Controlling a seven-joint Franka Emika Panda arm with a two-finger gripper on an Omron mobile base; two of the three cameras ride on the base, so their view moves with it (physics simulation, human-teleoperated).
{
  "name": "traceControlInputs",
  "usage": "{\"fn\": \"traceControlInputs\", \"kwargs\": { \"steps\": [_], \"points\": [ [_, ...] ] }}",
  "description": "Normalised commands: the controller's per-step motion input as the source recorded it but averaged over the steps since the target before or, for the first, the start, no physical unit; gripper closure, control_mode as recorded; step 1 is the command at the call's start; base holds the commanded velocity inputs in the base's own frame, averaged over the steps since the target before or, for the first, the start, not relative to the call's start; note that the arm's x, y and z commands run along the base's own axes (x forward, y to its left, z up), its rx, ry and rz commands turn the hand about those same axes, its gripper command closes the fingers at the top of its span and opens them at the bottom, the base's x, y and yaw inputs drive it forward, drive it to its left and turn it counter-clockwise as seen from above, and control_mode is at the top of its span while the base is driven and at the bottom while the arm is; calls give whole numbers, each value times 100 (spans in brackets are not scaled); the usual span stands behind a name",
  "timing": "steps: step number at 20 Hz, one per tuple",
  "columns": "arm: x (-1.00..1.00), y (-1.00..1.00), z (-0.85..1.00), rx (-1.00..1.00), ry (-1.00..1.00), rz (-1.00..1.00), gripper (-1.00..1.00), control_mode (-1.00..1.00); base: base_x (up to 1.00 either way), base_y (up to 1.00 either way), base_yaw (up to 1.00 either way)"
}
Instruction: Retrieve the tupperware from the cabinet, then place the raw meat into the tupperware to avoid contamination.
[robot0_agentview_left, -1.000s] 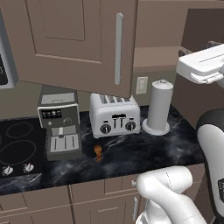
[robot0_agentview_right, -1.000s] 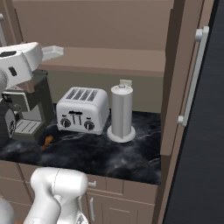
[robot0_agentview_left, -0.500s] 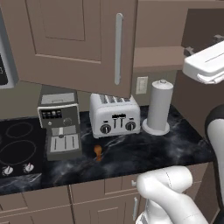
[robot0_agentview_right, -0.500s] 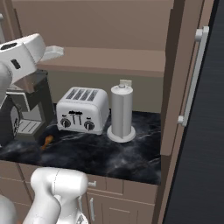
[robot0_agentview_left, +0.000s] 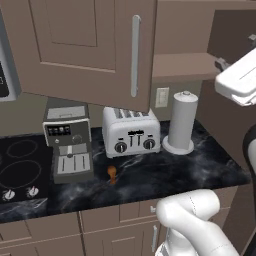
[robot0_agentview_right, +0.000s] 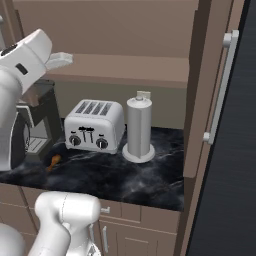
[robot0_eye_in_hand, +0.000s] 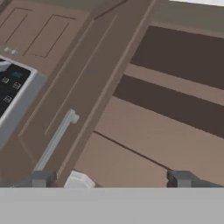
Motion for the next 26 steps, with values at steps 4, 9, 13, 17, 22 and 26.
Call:
{"fn": "traceControlInputs", "kwargs": {
  "steps": [4,9,13,17,22,26],
  "points": [
    [6,-2,-8,-21,-8,2,-100,-100,0,0,0],
    [7,0,-14,-23,-7,1,-100,-100,0,0,0],
    [3,0,-17,-25,-4,0,-100,-100,0,0,0],
    [7,0,-21,-26,-5,0,-100,-100,0,0,0],
    [12,0,-15,-23,-6,0,-100,-100,0,0,0],
    [15,0,-4,-15,-4,0,-100,-100,0,0,0]
  ]
}}
